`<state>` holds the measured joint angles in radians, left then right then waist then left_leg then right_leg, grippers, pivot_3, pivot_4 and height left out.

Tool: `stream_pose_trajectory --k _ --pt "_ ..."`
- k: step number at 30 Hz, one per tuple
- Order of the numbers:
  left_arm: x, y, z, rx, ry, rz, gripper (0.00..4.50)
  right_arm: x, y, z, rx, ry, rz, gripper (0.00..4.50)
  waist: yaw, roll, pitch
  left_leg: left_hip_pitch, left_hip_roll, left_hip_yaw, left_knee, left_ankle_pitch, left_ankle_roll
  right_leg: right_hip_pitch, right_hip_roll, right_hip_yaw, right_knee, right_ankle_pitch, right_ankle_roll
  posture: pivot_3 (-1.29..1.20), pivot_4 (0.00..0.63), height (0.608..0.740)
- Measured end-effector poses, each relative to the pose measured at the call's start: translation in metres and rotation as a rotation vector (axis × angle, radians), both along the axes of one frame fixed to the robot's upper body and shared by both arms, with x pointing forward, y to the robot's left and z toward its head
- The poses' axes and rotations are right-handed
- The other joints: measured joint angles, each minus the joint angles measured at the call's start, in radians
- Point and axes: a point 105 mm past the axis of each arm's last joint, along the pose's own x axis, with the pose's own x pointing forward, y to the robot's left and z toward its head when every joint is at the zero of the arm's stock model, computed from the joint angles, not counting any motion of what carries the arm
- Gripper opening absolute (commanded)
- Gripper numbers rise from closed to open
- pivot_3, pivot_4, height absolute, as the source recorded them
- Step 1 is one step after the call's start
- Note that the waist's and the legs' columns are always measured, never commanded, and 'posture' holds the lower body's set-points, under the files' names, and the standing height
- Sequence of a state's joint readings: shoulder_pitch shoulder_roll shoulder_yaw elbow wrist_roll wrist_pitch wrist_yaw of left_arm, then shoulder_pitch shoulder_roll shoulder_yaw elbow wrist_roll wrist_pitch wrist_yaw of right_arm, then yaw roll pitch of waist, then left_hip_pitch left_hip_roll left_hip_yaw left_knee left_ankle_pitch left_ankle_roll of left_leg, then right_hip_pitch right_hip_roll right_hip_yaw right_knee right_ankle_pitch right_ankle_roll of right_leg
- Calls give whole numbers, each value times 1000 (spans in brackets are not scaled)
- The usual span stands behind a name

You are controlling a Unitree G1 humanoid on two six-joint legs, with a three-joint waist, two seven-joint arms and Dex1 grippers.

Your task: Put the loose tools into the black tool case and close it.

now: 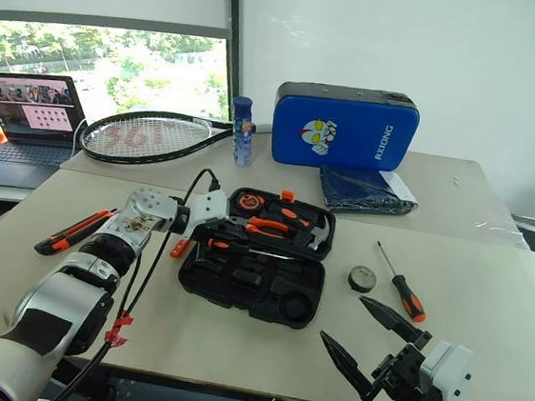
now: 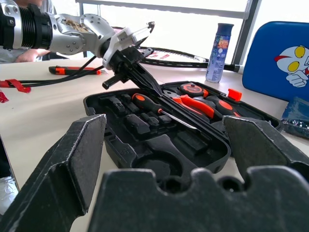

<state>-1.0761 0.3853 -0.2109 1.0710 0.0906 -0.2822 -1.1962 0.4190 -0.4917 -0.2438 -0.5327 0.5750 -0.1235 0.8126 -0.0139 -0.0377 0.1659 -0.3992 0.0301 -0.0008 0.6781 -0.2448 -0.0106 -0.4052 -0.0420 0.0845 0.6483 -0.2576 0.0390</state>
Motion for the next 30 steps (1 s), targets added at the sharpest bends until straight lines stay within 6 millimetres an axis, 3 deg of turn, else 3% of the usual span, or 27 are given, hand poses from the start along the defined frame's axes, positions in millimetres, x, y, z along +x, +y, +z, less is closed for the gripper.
stream_pose_trajectory --k 21,30 --pt "1 -4 -23 16 28 81 53 3 1 3 7 -8 -13 4500 0 4 -4 4 0 0 0 0 0 4 0 0 0 0 0 0 150 740" --pt "1 -4 -29 -25 2 118 53 4 0 3 12 -13 -27 4500 0 8 -7 16 0 0 0 0 0 16 0 0 -1 -4 7 0 150 740"
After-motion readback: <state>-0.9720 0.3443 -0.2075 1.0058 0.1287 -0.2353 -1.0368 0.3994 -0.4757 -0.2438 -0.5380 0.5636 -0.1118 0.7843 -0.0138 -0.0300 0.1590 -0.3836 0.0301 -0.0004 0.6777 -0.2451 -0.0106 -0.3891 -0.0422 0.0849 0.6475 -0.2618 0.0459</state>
